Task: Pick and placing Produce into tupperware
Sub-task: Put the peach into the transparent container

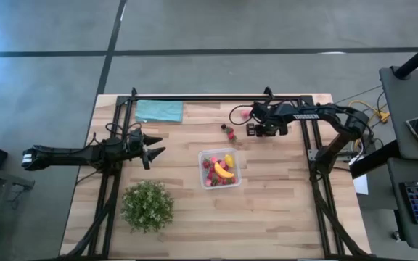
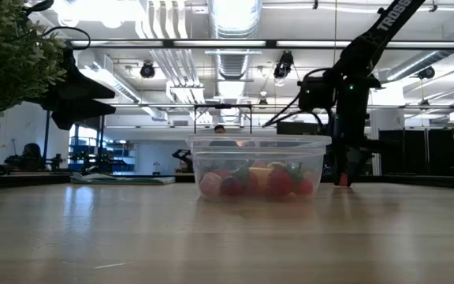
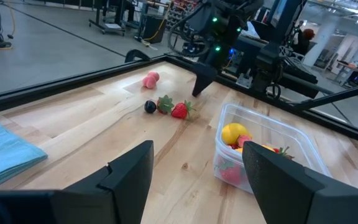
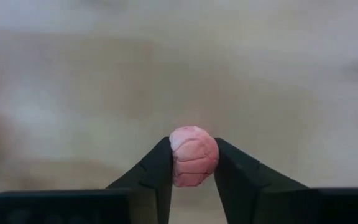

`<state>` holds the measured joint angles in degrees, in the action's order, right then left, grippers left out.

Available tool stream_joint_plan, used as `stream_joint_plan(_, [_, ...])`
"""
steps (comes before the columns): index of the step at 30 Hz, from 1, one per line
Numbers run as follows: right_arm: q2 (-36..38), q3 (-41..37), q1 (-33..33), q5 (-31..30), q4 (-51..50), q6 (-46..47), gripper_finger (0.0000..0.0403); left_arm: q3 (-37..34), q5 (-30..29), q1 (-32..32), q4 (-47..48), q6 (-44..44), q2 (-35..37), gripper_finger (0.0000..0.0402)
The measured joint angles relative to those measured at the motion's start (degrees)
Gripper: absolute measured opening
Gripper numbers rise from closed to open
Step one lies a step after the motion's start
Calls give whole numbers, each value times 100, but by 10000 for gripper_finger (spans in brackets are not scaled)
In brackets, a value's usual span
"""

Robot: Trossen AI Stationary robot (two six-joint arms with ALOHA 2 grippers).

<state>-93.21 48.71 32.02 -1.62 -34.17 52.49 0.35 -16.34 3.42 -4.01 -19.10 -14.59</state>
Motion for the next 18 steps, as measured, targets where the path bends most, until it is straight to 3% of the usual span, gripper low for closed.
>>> stream_joint_plan(13, [1315,501,-1075,1042,29,-565,96,1,0,0,0,1,0,233])
stream_joint_plan(18, [1468,830,-1539,1316,87,-673,101,1,0,-2,0,1,0,233])
